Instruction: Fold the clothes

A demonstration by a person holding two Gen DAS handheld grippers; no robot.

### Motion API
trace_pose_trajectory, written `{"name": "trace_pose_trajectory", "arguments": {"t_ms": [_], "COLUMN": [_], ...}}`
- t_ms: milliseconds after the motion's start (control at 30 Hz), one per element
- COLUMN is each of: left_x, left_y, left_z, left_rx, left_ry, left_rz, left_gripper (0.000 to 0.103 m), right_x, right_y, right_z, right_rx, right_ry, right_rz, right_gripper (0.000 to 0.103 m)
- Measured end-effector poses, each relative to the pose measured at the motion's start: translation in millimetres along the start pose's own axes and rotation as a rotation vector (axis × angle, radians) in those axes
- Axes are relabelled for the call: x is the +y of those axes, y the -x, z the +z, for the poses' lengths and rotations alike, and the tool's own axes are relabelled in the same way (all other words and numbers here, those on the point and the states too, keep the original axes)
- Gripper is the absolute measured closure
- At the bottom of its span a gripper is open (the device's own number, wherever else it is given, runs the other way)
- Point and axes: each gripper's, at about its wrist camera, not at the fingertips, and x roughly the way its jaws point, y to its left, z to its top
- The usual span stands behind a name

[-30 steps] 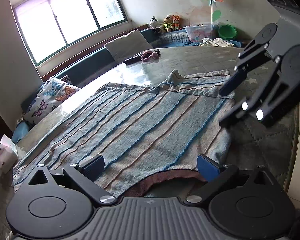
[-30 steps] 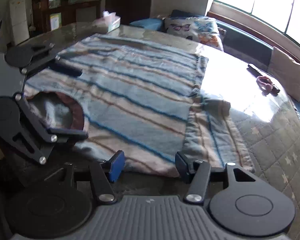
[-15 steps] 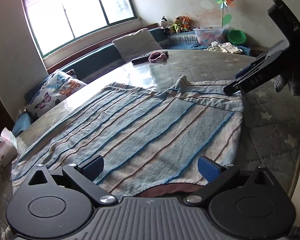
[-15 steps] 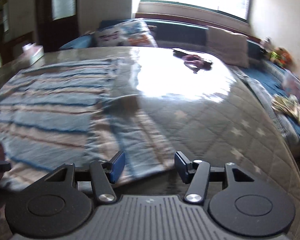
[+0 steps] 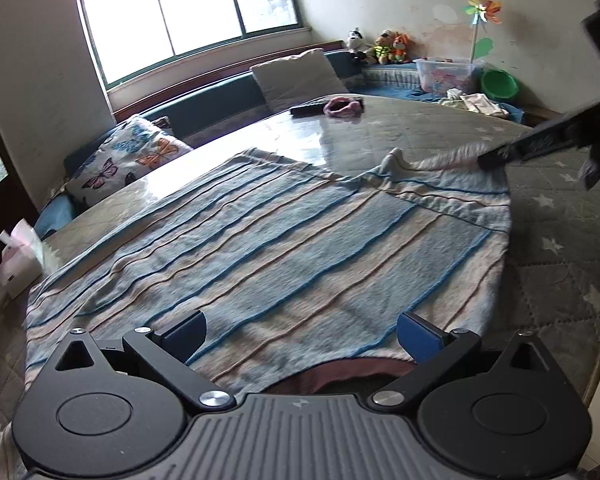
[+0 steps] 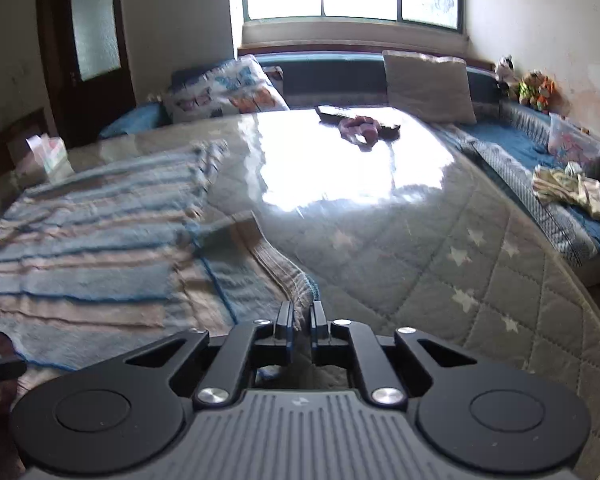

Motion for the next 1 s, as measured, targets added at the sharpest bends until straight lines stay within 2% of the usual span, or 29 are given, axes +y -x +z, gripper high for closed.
{"name": "trace_pose_trajectory", "arguments": {"t_ms": [167,300,533,633,767,1000], "left_x": [8,13,20,22,26,26], "left_y": [4,8,12,14,13,12], "left_z": [-6,-11,-17,-18,-19,-18], "left_rx": [0.003,0.004,0.012,0.013,0.018,0.020], "left_ry": [0.032,0.057,0.083,0.089,0.104,0.117], "left_rz": [0.016,0.026,0.043,0.049,0.053,0.050], "left_gripper": [0.000,0.000,0.000,0.000,0.000,0.000], "right_x": [28,59,103,119,113,84], "right_y": [28,37,23,17,15,-12], "right_z": [19,28,18,12,10,0], "right_rx": [-0.078,-0.101,-0.037,-0.007,0.015,0.108], "right_ry": [0.044,0.106,0.191,0.223,0.231,0.198], "right_rz": [0.110,0.205,0.318,0.360,0.365,0.239], "right_gripper": [0.097,0.097,0.096,0.088,0.087,0.087]}}
